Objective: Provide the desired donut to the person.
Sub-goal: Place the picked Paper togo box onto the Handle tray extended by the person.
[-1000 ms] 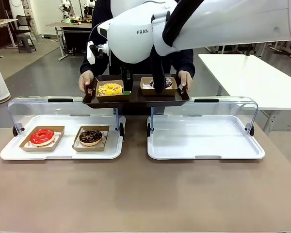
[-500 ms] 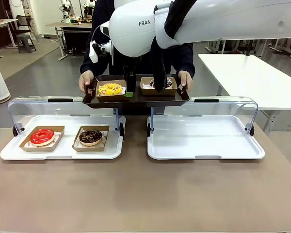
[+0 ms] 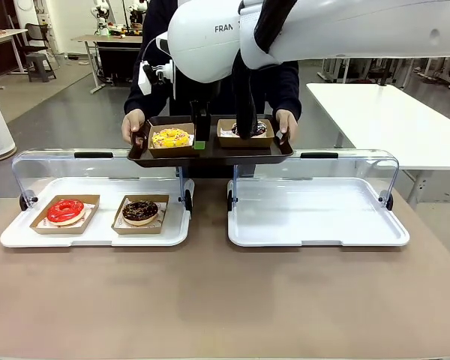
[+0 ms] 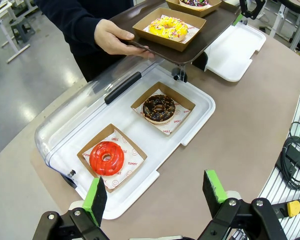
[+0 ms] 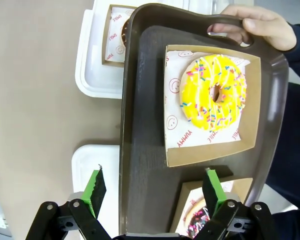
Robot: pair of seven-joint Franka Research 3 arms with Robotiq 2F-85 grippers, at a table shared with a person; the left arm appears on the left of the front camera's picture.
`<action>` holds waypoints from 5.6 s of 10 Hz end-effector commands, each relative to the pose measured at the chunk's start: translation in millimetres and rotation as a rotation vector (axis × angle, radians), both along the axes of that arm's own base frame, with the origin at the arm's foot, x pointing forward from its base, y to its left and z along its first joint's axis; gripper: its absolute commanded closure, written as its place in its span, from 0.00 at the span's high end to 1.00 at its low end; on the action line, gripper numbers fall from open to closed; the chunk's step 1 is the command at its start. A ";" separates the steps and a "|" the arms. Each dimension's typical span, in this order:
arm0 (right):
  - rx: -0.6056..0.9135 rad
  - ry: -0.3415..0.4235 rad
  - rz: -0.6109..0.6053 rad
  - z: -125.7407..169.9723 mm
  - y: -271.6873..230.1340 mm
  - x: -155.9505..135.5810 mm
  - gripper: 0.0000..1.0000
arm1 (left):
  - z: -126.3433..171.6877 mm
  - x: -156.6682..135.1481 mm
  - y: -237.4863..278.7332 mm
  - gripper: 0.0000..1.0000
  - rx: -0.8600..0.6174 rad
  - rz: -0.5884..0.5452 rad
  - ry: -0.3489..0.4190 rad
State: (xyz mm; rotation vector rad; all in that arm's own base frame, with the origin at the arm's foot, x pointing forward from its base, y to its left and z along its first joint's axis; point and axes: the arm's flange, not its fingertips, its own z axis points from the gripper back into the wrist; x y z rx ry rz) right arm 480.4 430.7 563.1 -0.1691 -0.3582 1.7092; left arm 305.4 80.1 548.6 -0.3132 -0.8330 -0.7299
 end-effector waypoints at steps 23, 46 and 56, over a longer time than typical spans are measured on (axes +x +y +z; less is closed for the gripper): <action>0.746 0.105 -0.282 -43.0 -382.8 -68.2 1.00 | -0.8 0.4 1.4 1.00 -0.007 -0.007 -0.003; 0.771 0.029 -0.356 -39.8 -390.1 -85.0 1.00 | -0.8 0.4 1.4 1.00 -0.007 -0.007 -0.003; 0.771 0.029 -0.356 -39.8 -390.1 -85.0 1.00 | -0.8 0.4 1.4 1.00 -0.007 -0.007 -0.003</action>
